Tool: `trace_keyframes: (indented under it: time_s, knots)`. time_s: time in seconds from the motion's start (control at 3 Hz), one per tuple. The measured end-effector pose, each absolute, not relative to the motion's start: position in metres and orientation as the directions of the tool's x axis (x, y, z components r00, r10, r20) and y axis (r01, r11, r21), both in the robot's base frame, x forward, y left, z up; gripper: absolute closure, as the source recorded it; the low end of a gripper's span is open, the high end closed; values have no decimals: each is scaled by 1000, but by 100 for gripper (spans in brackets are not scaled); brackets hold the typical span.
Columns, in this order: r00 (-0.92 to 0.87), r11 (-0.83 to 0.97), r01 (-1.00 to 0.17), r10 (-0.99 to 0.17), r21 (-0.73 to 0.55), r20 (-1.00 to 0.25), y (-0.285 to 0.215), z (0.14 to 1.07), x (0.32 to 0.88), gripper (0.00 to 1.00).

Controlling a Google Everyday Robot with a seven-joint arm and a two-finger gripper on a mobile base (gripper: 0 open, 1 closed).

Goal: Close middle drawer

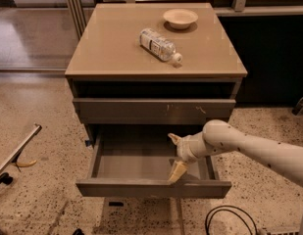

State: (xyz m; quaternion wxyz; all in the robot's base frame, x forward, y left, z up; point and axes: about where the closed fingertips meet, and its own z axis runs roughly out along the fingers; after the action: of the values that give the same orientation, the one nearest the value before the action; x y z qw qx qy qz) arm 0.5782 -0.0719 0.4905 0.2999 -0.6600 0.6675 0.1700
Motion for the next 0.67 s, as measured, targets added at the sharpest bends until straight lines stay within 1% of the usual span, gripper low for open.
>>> trace_keyframes:
  time_s: [0.33,0.67]
  knots:
    - [34,76,-986,-778,-148,-628,-79,496,566,0]
    - [33,77,-986,-778,-147,-628,-79,496,566,0]
